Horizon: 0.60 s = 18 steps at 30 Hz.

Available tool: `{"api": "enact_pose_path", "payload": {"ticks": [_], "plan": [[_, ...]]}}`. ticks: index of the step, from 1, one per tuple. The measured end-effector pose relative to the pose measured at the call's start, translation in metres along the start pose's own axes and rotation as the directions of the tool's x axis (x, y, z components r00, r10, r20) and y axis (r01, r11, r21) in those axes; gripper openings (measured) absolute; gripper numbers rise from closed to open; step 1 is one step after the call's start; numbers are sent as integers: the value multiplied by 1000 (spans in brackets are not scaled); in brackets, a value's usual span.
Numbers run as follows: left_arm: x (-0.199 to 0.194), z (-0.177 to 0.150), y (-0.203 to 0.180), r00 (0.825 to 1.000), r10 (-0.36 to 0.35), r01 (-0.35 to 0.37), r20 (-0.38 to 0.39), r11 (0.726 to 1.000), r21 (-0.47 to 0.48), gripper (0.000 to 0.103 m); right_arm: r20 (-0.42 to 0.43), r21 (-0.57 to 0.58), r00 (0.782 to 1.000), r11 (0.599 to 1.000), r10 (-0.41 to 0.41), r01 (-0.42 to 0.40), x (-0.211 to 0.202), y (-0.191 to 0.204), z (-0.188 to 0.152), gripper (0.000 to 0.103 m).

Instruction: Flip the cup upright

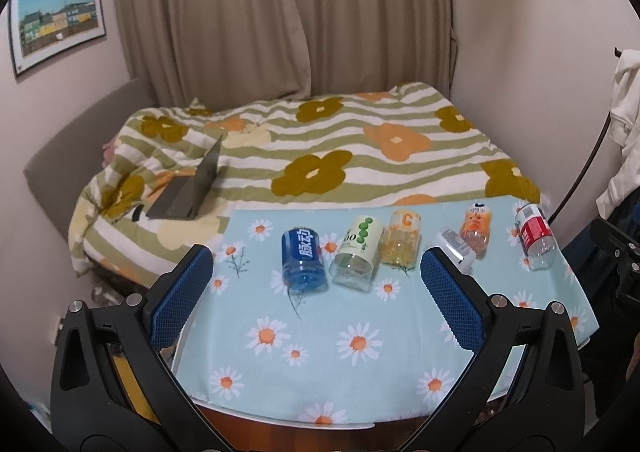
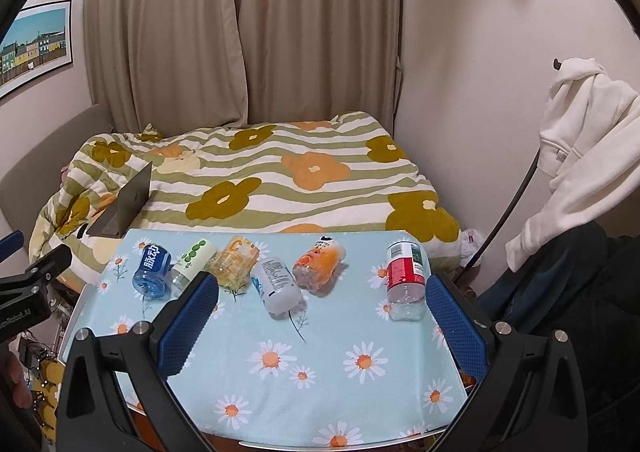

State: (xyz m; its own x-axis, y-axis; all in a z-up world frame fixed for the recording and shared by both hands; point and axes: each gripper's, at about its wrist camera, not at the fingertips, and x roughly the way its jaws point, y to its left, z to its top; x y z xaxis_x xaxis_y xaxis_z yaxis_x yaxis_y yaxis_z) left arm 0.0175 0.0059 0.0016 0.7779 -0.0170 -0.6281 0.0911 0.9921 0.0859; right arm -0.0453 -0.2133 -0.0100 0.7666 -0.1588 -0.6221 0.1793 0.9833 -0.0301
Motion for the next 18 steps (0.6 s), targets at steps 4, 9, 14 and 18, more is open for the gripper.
{"api": "enact_pose_path", "payload": {"ticks": [4, 9, 14, 18], "plan": [[16, 1, 10, 998, 7, -5, -61, 1000, 21, 103, -32, -14, 999, 1000, 6, -7, 11, 8, 3, 103], [44, -2, 26, 994, -16, 18, -109, 1000, 17, 103, -117, -24, 991, 998, 62, -65, 43, 22, 2, 103], [70, -4, 25, 987, -7, 10, -161, 1000, 17, 103, -208, -60, 973, 991, 102, -117, 85, 24, 4, 103], [91, -7, 20, 980, -3, 3, -197, 1000, 1, 103, -311, -102, 938, 976, 153, -193, 136, 28, 0, 103]]}}
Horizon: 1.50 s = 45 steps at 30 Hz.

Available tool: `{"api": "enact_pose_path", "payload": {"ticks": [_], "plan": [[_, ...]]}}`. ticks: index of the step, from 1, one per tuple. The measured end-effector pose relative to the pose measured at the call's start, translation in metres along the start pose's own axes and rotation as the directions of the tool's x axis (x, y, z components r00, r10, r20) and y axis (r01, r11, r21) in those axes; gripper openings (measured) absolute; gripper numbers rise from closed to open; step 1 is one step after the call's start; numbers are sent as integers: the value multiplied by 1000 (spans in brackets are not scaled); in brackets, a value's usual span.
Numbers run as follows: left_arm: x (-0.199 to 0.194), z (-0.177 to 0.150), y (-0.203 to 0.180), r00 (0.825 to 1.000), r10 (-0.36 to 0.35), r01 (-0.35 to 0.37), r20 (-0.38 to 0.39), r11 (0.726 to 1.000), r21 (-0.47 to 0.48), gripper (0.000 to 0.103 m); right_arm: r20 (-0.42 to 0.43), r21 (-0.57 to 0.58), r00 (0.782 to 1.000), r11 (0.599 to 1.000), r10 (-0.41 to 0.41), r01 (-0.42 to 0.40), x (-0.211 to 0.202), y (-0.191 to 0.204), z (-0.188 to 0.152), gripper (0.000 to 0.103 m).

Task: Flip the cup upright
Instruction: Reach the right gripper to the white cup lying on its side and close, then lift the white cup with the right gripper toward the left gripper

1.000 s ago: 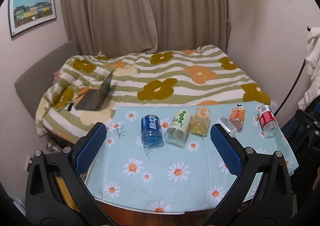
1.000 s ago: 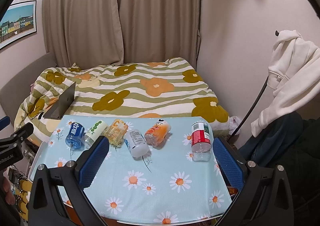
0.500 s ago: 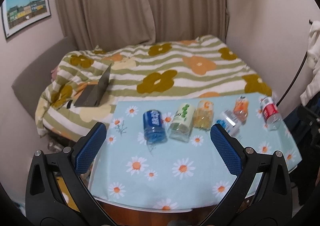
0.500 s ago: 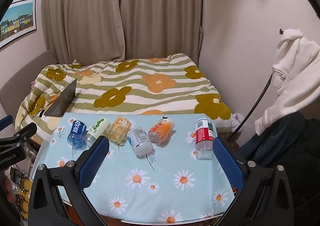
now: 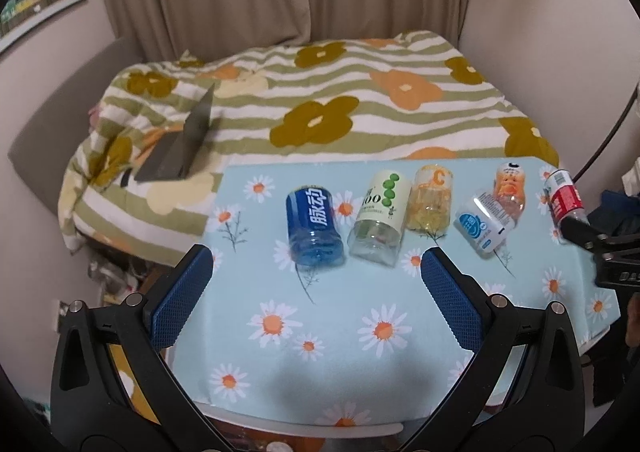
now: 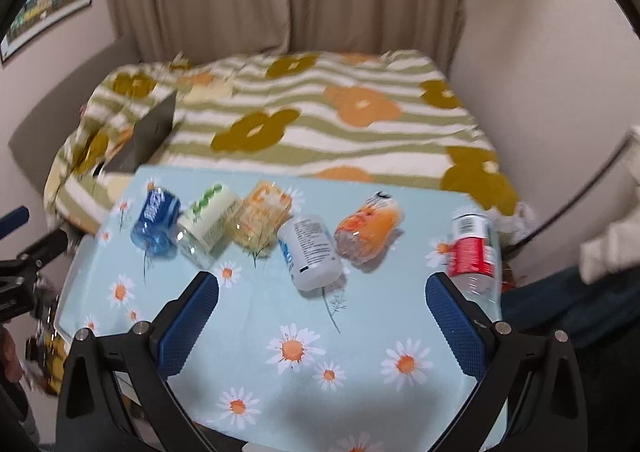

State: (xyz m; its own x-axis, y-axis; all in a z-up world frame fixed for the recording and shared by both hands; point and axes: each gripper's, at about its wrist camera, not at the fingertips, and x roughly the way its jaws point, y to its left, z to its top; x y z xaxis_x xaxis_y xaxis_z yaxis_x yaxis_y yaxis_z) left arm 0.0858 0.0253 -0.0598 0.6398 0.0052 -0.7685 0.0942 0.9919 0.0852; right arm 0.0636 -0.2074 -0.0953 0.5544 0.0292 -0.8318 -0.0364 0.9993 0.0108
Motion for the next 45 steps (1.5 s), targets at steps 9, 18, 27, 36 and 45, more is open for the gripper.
{"api": "enact_pose_path", "payload": {"ticks": [9, 18, 27, 36, 45], "plan": [[48, -4, -18, 992, 39, -44, -117, 998, -45, 103, -208, -108, 973, 987, 98, -122, 92, 0, 13, 100], [76, -10, -28, 979, 62, -79, -193, 993, -85, 103, -330, -196, 938, 965, 102, -173, 141, -3, 18, 80], [88, -13, -29, 971, 69, -96, -228, 989, -111, 103, -363, -245, 927, 950, 93, -191, 161, 3, 19, 57], [79, -12, -23, 974, 67, -91, -215, 990, -104, 103, -328, -235, 939, 954, 103, -187, 145, 9, 21, 57], [54, -18, -9, 985, 38, -49, -170, 997, -60, 103, -288, -125, 951, 981, 109, -151, 101, 20, 3, 57]]}}
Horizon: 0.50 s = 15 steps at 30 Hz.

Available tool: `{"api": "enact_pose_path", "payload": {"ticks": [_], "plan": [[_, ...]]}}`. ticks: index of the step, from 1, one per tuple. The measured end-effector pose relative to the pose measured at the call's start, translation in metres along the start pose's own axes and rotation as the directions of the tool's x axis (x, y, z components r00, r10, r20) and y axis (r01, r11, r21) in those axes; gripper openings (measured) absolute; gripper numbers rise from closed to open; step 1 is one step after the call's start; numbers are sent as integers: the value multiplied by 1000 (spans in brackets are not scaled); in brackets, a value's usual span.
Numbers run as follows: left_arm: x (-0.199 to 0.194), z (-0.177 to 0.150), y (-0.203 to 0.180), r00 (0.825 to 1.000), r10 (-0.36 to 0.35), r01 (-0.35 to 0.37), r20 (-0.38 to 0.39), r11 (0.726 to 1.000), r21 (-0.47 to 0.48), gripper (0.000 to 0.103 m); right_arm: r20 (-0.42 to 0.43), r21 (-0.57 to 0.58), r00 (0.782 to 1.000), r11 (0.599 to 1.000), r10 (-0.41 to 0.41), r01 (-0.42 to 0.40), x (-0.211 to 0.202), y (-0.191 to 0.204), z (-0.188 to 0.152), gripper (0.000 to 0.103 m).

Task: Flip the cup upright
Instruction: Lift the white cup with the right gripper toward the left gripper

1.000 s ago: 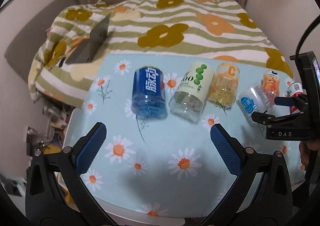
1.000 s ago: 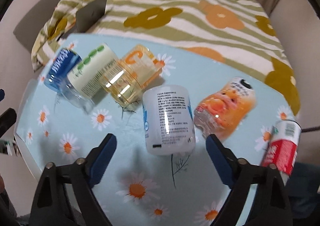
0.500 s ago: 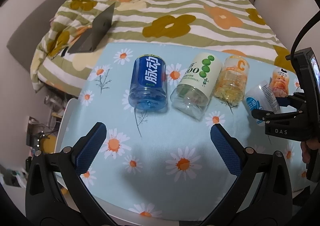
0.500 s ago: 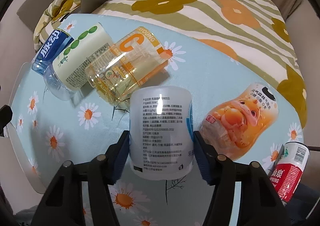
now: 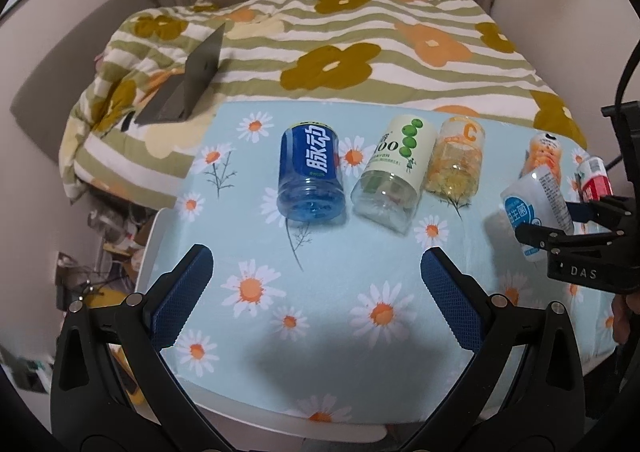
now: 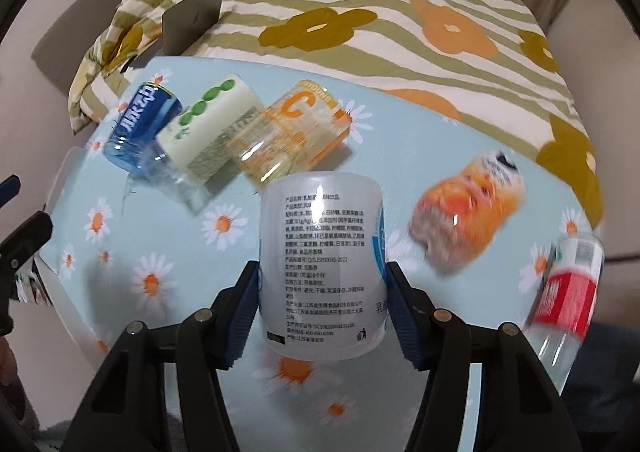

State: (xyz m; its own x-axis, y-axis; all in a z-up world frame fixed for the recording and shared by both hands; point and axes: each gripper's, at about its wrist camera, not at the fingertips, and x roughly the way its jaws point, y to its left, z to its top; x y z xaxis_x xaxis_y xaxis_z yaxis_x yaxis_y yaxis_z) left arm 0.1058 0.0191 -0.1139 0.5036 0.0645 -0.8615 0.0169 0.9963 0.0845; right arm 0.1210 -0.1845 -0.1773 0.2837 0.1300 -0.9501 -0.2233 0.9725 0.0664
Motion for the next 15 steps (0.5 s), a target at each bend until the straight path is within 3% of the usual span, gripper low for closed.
{"api": "enact_pose_path", "payload": {"ticks": [10, 15], "plan": [[-8, -37, 24, 998, -60, 61, -18, 995, 80, 103, 3, 228, 1000, 973, 23, -23, 2, 34, -61, 57], [-6, -48, 35, 997, -72, 74, -22, 992, 102, 103, 18, 318, 1000, 948, 16, -21, 15, 45, -76, 57]]}}
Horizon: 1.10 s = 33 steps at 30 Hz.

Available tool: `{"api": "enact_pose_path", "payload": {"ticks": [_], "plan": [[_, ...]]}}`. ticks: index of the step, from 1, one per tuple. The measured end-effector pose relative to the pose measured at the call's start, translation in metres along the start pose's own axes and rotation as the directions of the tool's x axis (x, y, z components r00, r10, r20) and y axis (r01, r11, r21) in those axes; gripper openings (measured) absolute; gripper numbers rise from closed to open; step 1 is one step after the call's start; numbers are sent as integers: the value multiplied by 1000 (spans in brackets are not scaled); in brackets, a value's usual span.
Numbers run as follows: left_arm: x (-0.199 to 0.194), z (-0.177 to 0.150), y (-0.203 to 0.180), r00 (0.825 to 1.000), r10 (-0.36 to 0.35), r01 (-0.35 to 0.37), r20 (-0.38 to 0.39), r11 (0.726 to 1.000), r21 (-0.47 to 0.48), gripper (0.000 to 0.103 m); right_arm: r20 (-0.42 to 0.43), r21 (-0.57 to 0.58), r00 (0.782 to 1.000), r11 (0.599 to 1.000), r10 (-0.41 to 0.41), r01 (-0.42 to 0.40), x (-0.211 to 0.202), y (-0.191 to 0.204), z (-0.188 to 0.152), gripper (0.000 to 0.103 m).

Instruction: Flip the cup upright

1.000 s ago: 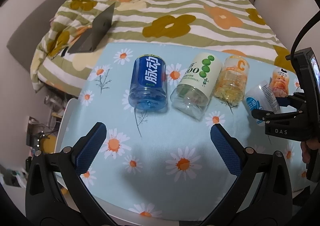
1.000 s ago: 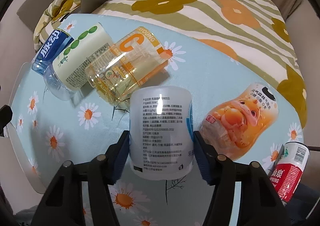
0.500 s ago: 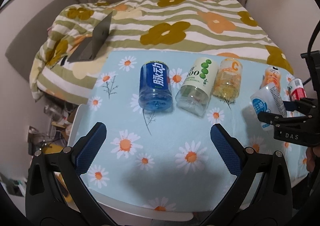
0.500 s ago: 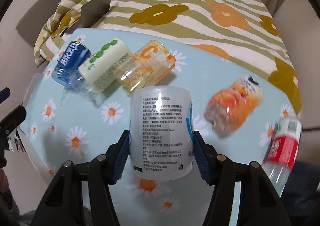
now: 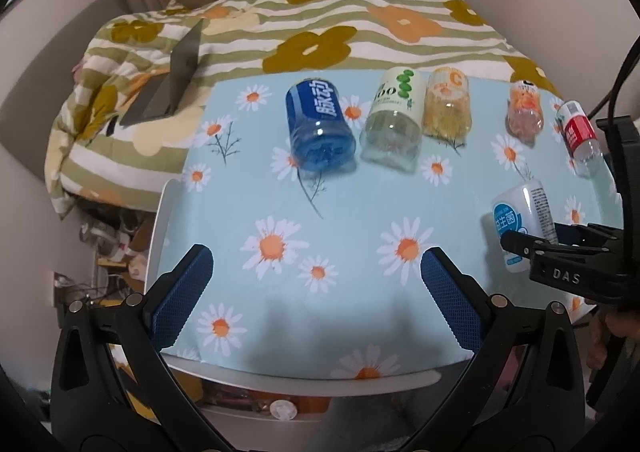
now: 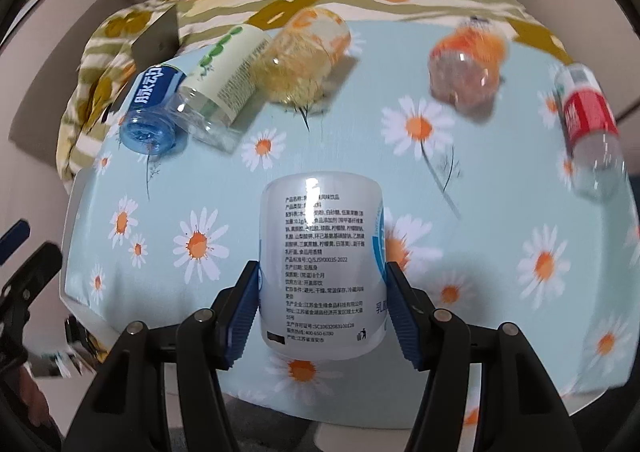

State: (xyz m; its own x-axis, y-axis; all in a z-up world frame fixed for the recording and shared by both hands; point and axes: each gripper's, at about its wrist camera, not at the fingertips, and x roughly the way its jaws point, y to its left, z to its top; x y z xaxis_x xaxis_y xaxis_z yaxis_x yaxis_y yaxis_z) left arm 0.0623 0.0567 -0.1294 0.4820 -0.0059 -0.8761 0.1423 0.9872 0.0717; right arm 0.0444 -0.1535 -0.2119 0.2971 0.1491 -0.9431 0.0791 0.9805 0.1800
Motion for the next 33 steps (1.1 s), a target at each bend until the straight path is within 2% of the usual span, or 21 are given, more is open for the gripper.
{"api": "enact_pose_path", "payload": {"ticks": [6, 16, 17, 20, 22, 24, 29, 33], "plan": [[5, -9, 10, 1000, -9, 10, -8, 1000, 13, 103, 26, 49, 1000, 999, -16, 15, 13, 2, -7, 57], [7, -8, 13, 1000, -21, 21, -10, 1000, 20, 103, 37, 52, 999, 998, -33, 31, 9, 4, -9, 58], [6, -7, 13, 1000, -22, 23, -11, 1000, 21, 103, 31, 50, 999, 998, -30, 29, 7, 4, -9, 62], [-1, -1, 8, 1000, -24, 24, -13, 999, 23, 103, 26, 46, 1000, 999, -14, 13, -7, 3, -9, 83], [-8, 3, 3, 1000, -28, 28, -7, 999, 24, 103, 24, 31, 1000, 999, -8, 7, -19, 0, -8, 89], [-14, 9, -5, 999, -38, 38, -2, 999, 23, 103, 22, 12, 1000, 1000, 1, -1, -31, -6, -9, 102], [-16, 26, -41, 998, -65, 65, -20, 998, 24, 103, 71, 5, 997, 1000, 20, -20, -62, -41, -11, 103], [-6, 40, -85, 993, -80, 83, -85, 996, 34, 103, 63, -4, 998, 1000, 9, -9, -81, -82, -8, 103]]}}
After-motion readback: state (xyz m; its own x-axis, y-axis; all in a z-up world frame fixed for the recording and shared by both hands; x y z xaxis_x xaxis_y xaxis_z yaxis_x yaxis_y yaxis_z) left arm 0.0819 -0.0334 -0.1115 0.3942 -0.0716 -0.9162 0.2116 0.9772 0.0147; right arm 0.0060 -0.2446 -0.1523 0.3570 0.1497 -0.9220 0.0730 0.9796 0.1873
